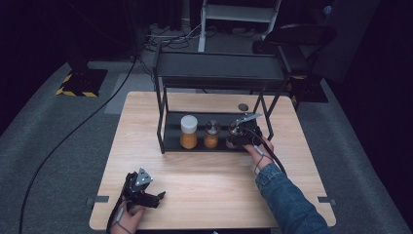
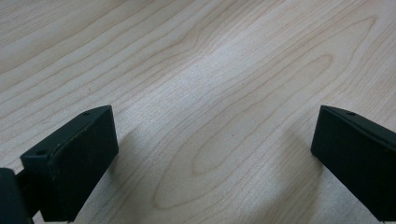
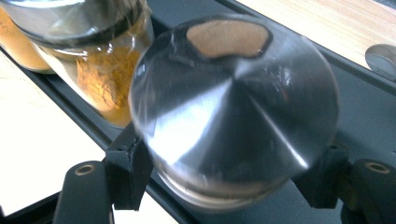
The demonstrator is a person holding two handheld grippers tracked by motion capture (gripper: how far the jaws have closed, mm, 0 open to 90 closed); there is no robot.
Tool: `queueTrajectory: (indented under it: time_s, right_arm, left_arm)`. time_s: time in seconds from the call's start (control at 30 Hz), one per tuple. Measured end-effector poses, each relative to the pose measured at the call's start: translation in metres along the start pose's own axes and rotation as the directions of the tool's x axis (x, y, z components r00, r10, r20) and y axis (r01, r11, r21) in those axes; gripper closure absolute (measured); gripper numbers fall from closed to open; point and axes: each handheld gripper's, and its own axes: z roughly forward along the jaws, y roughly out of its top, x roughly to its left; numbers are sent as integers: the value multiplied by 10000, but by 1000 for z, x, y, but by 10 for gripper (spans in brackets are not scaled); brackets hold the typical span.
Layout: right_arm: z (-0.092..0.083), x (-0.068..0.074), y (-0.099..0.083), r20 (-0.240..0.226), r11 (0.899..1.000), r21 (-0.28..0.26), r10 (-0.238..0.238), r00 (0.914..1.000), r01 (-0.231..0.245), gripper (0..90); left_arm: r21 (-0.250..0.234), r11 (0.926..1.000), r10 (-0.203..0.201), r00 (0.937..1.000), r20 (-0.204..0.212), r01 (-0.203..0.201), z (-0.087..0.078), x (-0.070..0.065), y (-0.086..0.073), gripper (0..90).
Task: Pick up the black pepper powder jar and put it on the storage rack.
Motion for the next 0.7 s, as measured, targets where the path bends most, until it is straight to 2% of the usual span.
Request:
queueTrajectory:
  time_s: [0.17, 0.23, 0.3, 0.5, 0.7]
  right_arm:
    - [0, 0, -1, -8, 10000, -33, -60, 10000, 60, 303]
    - [-3, 2, -2, 109, 9999, -100, -101, 9999, 102, 232]
    - [-7, 1, -1, 27, 9998, -162, -92, 10000, 93, 176]
    - [-30, -1, 2, -130, 9992, -330, -243, 9996, 239, 96]
    - [-59, -4, -1, -102, 9969, -545, -572, 9983, 566, 62]
  left_arm:
    - [1, 10000, 0, 10000, -1, 0, 0, 0, 0, 7]
    - [2, 10000, 13, 10000, -2, -13, 0, 0, 0, 6]
    - [1, 10000, 12, 10000, -4, -12, 0, 0, 0, 7]
    - [0, 10000, 11, 10000, -3, -11, 0, 0, 0, 6]
    - [-3, 10000, -4, 10000, 2, 4, 0, 0, 0, 6]
